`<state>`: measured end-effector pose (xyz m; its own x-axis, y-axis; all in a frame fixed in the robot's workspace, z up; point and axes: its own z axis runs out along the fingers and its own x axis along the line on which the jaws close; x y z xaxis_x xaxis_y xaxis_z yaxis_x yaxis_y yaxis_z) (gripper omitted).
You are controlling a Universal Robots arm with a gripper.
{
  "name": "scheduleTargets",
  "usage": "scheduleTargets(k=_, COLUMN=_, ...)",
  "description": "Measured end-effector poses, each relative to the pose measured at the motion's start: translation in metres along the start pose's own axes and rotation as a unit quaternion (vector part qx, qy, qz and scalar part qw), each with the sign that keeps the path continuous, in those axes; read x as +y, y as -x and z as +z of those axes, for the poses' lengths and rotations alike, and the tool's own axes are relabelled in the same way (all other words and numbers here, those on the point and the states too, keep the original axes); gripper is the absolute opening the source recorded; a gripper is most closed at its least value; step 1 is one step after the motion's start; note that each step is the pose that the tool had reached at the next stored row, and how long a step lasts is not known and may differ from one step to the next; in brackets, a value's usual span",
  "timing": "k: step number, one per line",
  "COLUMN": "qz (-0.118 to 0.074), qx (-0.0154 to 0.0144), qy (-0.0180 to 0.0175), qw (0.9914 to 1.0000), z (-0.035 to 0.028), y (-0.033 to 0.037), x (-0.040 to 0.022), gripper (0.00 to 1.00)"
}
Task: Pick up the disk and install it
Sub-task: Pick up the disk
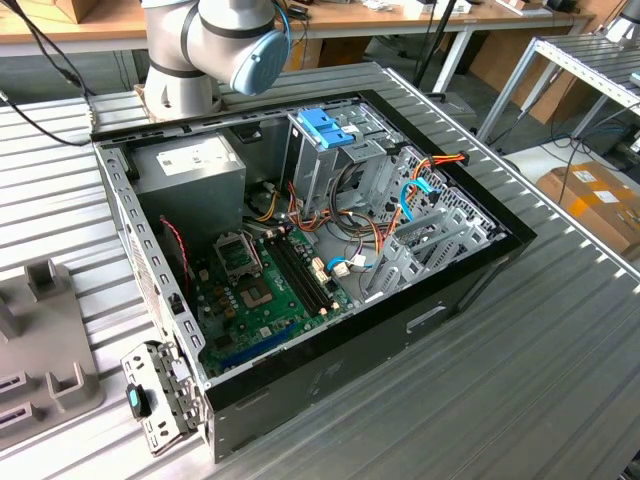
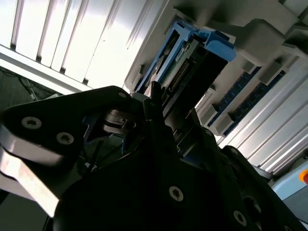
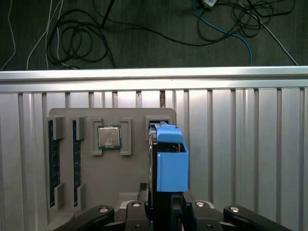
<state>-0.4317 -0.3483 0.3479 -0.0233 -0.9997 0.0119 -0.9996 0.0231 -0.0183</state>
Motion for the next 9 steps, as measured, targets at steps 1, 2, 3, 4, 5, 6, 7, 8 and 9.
scheduleTargets(k=1, qz=0.0, qx=0.0001, qy=-0.0001, qw=1.0, z=-0.0038, y=0.0, x=-0.0001, gripper=0.35)
scheduleTargets(k=2, qz=0.0, qx=0.0006, qy=-0.0003, qw=1.0, z=-0.0106, y=-0.0001, x=-0.0002, gripper=0.35)
scheduleTargets(k=3, qz=0.0, qx=0.001, qy=-0.0006, qw=1.0, z=-0.0159, y=-0.0002, x=-0.0003, gripper=0.35)
scheduleTargets(k=4, qz=0.0, qx=0.0012, qy=-0.0006, qw=1.0, z=-0.019, y=-0.0002, x=-0.0003, gripper=0.35)
scheduleTargets(k=5, qz=0.0, qx=0.0014, qy=-0.0008, qw=1.0, z=-0.0233, y=-0.0003, x=-0.0004, gripper=0.35)
scheduleTargets(k=6, qz=0.0, qx=0.0016, qy=-0.001, qw=1.0, z=-0.0262, y=-0.0003, x=-0.0005, gripper=0.35)
scheduleTargets(k=7, qz=0.0, qx=0.0017, qy=-0.0011, qw=1.0, z=-0.0272, y=-0.0003, x=-0.0005, gripper=0.35)
scheduleTargets(k=8, qz=0.0, qx=0.0017, qy=-0.0013, qw=1.0, z=-0.0273, y=-0.0003, x=-0.0005, gripper=0.35)
scheduleTargets(k=9, qz=0.0, qx=0.0017, qy=-0.0013, qw=1.0, z=-0.0273, y=-0.0003, x=-0.0005, gripper=0.35)
